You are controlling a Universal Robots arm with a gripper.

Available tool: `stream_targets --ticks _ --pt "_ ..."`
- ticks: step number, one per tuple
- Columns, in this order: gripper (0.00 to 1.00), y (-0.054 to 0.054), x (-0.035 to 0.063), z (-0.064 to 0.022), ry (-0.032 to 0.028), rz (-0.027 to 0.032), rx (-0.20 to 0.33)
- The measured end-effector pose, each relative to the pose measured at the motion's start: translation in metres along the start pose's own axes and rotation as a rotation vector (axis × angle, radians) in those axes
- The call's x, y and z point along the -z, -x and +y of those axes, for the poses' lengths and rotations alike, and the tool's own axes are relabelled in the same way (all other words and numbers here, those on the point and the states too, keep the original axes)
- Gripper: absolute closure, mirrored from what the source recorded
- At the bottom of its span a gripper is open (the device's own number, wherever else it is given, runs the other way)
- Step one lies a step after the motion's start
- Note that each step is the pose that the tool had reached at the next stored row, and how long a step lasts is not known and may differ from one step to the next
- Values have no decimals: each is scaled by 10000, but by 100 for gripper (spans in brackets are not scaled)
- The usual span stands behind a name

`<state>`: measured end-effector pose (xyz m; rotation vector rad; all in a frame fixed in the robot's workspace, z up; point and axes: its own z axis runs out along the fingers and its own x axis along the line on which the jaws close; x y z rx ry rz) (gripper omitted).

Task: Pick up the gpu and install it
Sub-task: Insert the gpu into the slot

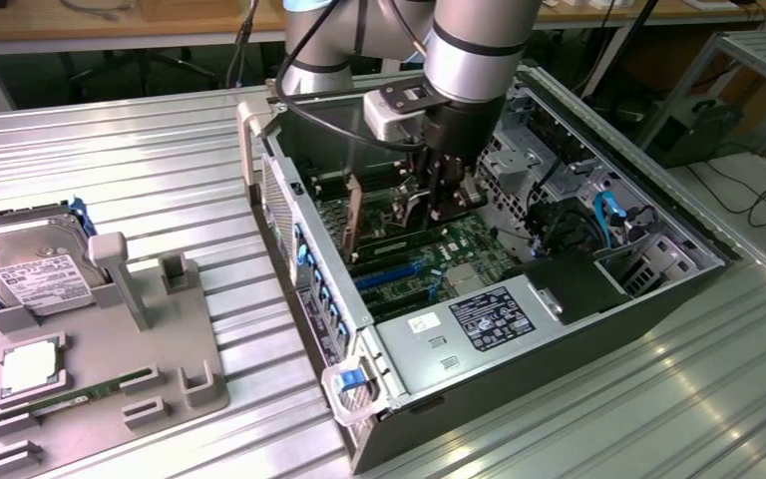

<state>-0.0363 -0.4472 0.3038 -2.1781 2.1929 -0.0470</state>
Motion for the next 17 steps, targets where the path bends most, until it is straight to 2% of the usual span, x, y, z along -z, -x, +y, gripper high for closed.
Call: stream_targets --ticks 7,13,17 --pt "72 9 -70 10 13 -16 -8" --pt "72 8 -202 60 11 -17 -21" --pt "72 -1 -223 99 4 -15 -21"
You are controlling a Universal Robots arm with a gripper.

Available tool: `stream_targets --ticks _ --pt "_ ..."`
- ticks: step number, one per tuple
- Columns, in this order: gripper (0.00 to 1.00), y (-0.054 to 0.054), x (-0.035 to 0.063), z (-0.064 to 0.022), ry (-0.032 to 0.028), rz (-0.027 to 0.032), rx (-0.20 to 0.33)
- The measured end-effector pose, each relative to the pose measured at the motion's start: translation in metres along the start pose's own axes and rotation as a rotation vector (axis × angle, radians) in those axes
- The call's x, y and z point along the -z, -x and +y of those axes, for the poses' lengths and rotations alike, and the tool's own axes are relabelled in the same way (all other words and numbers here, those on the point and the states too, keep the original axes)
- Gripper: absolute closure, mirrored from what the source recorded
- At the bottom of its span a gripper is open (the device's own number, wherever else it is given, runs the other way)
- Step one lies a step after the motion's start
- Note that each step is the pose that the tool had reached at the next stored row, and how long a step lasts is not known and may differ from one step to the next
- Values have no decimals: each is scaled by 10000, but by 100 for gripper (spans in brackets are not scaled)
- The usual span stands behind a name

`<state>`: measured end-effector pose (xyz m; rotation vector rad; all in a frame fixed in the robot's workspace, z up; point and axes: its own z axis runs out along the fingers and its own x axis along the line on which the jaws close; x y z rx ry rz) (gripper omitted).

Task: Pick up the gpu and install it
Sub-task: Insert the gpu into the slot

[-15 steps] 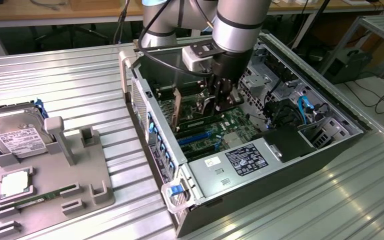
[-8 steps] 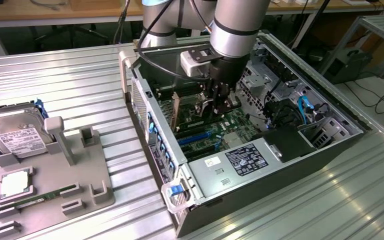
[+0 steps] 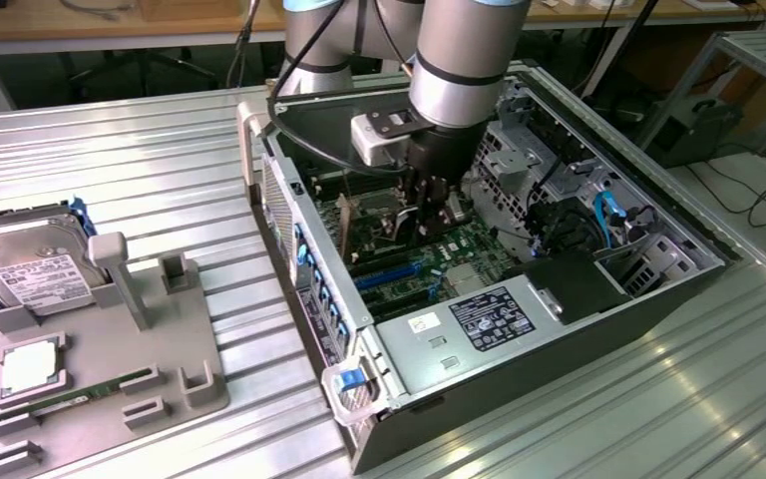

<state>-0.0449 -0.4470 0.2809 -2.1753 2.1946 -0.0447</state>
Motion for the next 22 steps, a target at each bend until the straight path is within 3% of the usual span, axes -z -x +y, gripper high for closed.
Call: stream_targets --ticks 6,10,12,22 --pt "72 -33 -40 7 -2 -1 -2" --pt "72 -38 -95 87 -2 -1 -1" --pt "72 -103 -140 98 -1 -87 -5" --pt "72 -128 -170 120 -2 -93 -4"
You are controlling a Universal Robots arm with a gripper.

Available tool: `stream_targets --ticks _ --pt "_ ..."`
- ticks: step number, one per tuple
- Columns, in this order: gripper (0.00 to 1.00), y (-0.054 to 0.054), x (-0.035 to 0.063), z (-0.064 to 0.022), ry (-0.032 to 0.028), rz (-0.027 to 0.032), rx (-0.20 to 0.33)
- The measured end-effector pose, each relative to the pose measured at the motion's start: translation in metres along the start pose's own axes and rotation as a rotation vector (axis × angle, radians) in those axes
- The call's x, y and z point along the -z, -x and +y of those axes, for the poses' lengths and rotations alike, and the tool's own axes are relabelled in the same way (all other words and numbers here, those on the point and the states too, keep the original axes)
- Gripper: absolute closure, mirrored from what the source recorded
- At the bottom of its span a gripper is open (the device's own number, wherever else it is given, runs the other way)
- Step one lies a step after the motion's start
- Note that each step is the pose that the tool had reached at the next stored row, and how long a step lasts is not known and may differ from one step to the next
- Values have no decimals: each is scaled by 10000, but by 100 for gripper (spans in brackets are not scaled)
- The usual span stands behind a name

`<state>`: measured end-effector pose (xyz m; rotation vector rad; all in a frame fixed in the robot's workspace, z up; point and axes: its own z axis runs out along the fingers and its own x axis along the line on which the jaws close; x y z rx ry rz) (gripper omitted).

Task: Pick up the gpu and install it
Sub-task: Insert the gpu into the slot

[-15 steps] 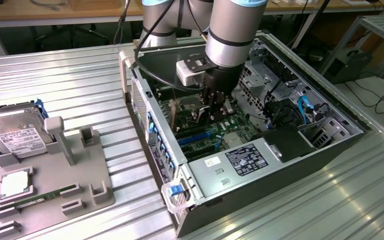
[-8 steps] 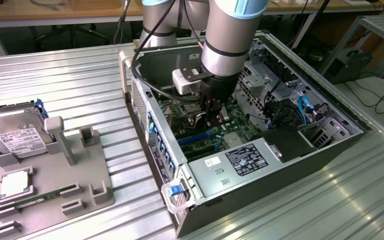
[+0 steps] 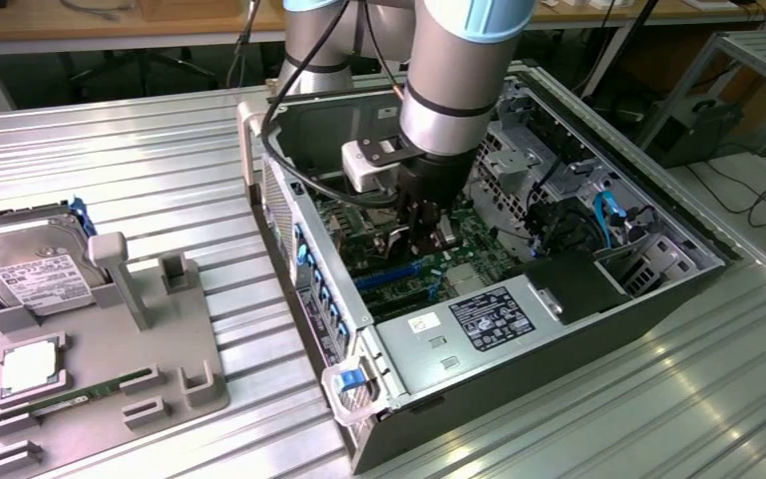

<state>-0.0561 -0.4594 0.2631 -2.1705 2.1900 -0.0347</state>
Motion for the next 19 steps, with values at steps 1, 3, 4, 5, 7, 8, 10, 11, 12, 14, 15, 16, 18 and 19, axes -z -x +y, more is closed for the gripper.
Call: stream_targets --ticks 1,3,4,5,7,8,10,11,12,14,15,16,18,19 --pt "72 -18 -1 1 1 6 -1" --pt "72 -26 -9 4 0 16 -3" --pt "72 -27 -12 11 0 19 -2" --pt "72 -27 -15 19 0 20 -1" --pt "72 -27 -22 31 1 24 -1" --pt "72 -27 -27 36 0 27 -1" --pt "72 -28 -35 46 0 44 0" --pt "72 -28 -39 52 0 54 1" --pt "72 -28 -41 58 0 66 1" --pt "72 -28 -48 69 0 92 3" --pt "72 -29 -50 77 0 101 4" --pt "72 -29 -52 85 0 110 4" --pt "72 -28 -60 93 -1 123 5" --pt "72 -29 -70 97 0 130 6"
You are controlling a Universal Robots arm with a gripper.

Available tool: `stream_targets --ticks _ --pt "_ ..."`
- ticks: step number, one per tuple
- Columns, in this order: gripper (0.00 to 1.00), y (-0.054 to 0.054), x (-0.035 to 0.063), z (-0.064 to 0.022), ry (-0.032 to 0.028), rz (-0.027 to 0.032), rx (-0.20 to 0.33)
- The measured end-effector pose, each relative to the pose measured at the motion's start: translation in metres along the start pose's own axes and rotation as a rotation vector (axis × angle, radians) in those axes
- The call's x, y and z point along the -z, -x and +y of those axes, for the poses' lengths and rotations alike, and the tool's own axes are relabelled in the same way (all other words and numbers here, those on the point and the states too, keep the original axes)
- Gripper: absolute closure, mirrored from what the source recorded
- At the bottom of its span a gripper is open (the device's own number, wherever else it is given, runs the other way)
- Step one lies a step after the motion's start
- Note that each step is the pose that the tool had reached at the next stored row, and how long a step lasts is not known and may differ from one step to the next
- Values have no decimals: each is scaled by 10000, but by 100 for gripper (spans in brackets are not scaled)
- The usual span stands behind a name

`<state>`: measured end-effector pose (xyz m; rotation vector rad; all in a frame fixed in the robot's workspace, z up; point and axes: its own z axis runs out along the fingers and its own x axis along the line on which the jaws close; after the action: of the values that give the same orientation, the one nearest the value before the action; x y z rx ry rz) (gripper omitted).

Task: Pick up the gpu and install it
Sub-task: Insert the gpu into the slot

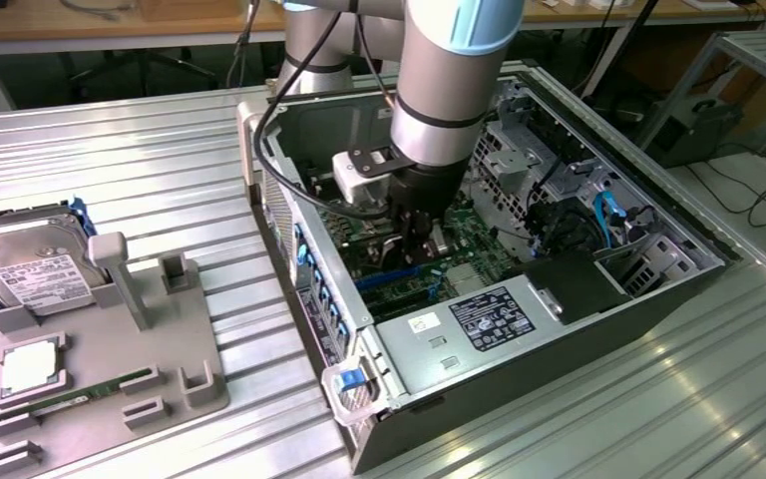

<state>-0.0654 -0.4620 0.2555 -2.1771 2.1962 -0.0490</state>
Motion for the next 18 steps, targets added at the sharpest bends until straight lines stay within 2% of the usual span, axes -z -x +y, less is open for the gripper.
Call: stream_targets --ticks 6,18 --pt "72 2 -76 6 0 1 0" --pt "72 32 -83 -8 -1 2 0"
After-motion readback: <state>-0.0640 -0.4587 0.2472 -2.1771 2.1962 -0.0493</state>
